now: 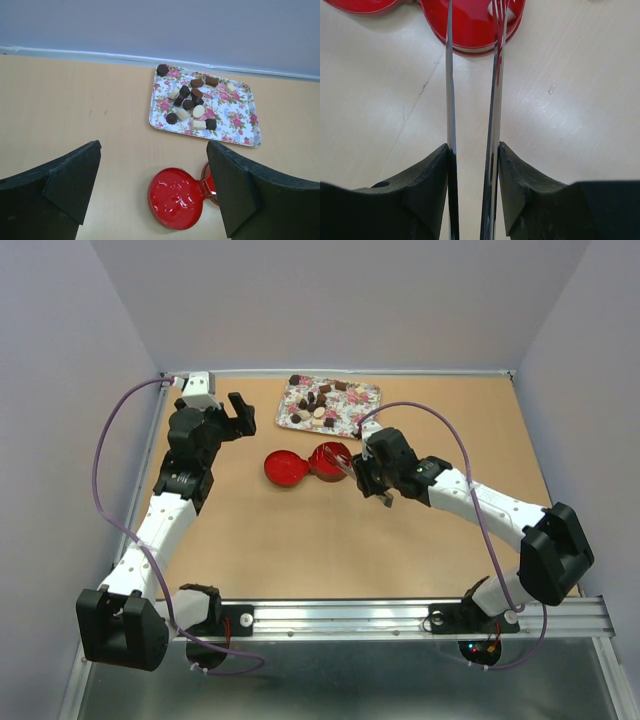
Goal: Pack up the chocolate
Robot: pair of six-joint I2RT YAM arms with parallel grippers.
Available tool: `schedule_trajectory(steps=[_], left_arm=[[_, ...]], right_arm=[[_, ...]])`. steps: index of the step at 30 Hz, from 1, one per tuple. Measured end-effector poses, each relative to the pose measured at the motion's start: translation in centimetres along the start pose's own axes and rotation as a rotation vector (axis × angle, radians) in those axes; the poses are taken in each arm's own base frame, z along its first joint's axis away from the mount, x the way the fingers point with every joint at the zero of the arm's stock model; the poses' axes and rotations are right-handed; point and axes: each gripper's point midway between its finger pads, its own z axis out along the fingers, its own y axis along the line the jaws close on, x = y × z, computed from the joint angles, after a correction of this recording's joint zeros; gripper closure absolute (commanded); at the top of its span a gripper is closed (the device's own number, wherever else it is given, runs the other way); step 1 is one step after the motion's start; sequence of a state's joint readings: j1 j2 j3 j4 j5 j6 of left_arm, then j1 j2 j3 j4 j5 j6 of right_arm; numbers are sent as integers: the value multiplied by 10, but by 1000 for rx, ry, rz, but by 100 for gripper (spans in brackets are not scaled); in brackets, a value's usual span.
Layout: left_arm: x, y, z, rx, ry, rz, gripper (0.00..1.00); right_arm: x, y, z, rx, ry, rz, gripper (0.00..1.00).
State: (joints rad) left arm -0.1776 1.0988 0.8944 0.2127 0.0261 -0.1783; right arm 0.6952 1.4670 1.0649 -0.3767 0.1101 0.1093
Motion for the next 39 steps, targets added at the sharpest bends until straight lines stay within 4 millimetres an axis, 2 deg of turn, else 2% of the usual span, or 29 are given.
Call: schedule_trajectory(steps=[4,11,18,26,31,39], left_arm=[[0,0,2,0,2,-1,1],[2,0,3,2,9,-1,1],[2,0,3,2,9,-1,1],[2,0,3,2,9,-1,1],[2,0,3,2,9,-1,1],[2,-1,3,6,10,-3,1]], right_arm=[[-5,-4,-1,23,-9,1,54],[-38,-7,5,63,-60,6,55],[-62,-9,33,102,-74,0,55],[-60,-24,69,158,-31,9,55],[-61,-36,78,184,-22,23,55],[-65,-44,88,195,-26,38,55]])
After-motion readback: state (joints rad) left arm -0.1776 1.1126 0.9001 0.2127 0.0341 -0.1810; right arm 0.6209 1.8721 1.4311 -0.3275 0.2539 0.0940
